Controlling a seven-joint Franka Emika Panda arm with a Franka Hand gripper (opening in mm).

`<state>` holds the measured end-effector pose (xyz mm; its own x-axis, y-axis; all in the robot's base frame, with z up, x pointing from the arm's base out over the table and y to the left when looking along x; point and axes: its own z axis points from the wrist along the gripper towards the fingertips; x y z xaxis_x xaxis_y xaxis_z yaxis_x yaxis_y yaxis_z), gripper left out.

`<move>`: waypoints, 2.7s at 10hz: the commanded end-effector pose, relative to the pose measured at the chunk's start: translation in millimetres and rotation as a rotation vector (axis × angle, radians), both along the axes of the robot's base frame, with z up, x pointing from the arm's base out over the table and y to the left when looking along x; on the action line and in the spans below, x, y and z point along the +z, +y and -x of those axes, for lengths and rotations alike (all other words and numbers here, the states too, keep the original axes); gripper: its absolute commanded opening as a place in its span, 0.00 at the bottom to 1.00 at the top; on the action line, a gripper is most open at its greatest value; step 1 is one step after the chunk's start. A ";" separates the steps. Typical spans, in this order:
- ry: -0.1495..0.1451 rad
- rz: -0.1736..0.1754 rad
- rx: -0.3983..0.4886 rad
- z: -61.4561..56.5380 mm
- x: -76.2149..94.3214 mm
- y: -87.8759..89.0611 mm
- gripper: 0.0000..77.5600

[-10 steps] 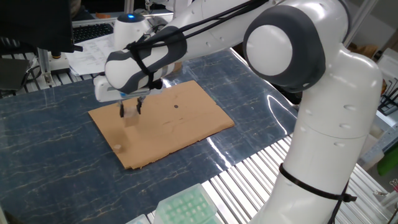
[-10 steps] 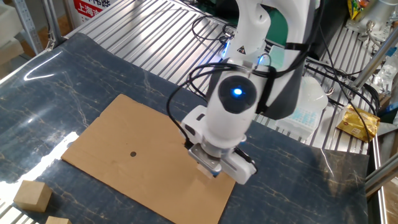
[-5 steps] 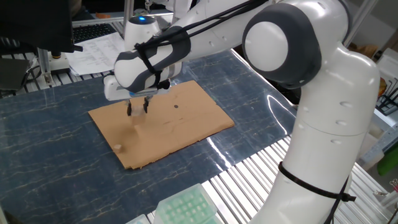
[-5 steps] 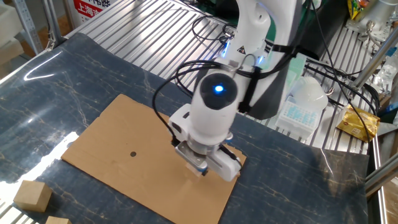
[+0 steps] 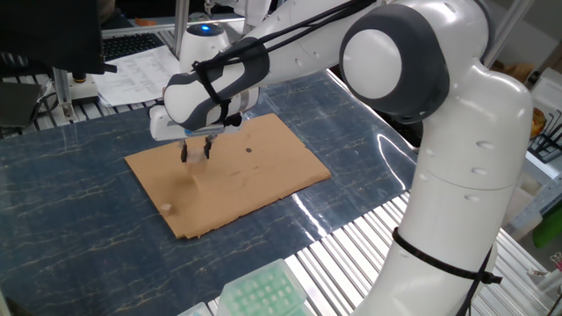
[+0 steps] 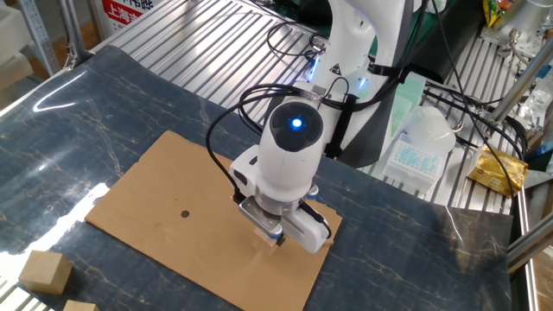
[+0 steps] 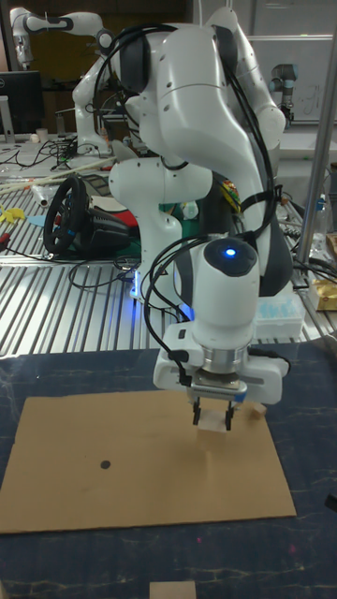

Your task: Grab the block and place it at the designated location

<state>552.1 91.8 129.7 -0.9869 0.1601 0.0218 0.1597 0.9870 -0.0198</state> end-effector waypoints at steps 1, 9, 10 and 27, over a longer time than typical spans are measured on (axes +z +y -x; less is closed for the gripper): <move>-0.006 -0.003 -0.046 -1.1 1.4 0.0 0.02; -0.016 0.005 -0.247 -1.1 1.4 0.0 0.02; -0.015 0.004 -0.222 -1.3 1.7 -4.4 0.02; 0.010 -0.001 0.088 -23.0 7.0 -148.9 0.02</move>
<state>571.6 -45.2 141.0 -0.9931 0.1103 0.0408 0.1095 0.9937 -0.0221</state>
